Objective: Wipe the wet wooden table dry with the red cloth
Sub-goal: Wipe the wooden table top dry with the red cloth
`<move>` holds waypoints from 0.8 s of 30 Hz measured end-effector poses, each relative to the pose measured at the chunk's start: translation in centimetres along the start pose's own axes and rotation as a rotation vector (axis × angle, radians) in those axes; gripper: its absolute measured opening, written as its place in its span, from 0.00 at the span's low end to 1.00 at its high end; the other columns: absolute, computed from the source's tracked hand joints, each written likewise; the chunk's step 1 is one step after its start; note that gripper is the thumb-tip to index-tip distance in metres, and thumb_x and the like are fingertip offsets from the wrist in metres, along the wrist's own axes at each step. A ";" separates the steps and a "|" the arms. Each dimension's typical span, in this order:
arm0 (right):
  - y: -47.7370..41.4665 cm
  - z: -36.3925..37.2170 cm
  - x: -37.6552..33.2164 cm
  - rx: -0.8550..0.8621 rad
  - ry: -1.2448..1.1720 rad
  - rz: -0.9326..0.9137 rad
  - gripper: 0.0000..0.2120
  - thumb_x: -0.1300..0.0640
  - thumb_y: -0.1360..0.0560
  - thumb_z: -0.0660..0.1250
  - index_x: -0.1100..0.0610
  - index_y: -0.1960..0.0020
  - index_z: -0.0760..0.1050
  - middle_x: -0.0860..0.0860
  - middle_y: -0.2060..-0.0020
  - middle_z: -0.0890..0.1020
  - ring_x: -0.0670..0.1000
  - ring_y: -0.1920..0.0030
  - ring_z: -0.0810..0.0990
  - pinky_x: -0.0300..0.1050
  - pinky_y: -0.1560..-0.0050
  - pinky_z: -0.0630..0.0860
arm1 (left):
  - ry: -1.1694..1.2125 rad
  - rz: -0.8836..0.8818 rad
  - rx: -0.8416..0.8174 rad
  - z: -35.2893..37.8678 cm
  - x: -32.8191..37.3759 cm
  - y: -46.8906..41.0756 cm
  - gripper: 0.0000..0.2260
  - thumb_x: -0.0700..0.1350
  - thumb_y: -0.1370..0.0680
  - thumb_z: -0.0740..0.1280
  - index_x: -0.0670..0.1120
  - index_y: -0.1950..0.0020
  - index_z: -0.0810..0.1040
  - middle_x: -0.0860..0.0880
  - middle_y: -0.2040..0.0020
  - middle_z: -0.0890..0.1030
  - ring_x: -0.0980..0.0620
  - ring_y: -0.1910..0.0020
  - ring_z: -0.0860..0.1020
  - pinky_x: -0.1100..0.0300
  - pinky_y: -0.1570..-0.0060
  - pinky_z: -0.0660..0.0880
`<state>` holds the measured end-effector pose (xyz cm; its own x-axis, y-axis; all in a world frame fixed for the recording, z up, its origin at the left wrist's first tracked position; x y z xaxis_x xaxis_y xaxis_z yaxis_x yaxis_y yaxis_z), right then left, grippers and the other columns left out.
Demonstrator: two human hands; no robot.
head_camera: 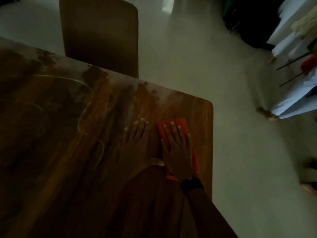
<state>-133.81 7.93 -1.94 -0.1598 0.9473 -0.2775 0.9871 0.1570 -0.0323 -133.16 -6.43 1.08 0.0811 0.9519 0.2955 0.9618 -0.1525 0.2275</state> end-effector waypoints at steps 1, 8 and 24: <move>1.9 0.0 0.0 0.024 0.005 0.016 0.26 0.42 0.18 0.43 0.45 0.21 0.55 0.49 0.22 0.57 0.51 0.21 0.51 0.59 0.23 0.48 | 0.027 -0.006 0.009 0.1 -0.8 1.4 0.65 0.85 0.50 0.41 0.47 0.22 0.42 0.48 0.22 0.41 0.48 0.23 0.38 0.47 0.27 0.35; -1.1 -0.3 0.7 -0.039 0.023 0.109 0.29 0.40 0.20 0.39 0.44 0.21 0.53 0.48 0.21 0.54 0.52 0.21 0.48 0.60 0.23 0.44 | 0.008 0.102 -0.161 1.5 -5.1 6.6 0.66 0.85 0.49 0.47 0.45 0.23 0.40 0.49 0.23 0.37 0.43 0.24 0.38 0.46 0.28 0.34; 6.2 1.0 -5.4 -0.143 -0.001 -0.044 0.24 0.42 0.17 0.44 0.41 0.21 0.50 0.43 0.20 0.48 0.47 0.21 0.41 0.56 0.23 0.36 | -0.158 0.015 -0.287 0.9 -3.8 6.8 0.62 0.71 0.39 0.70 0.44 0.23 0.35 0.45 0.23 0.34 0.47 0.24 0.35 0.41 0.28 0.36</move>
<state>-126.78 3.53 -1.60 -0.2031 0.9382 -0.2801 0.9671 0.2370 0.0926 -126.66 -10.81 0.64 0.1559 0.9750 0.1581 0.8488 -0.2141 0.4835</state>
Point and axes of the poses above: each hand's wrist, its own y-axis away from the middle knuckle, its own z-axis out of the palm, x = y × z, the point moved 7 cm from there along -y, towards the middle knuckle
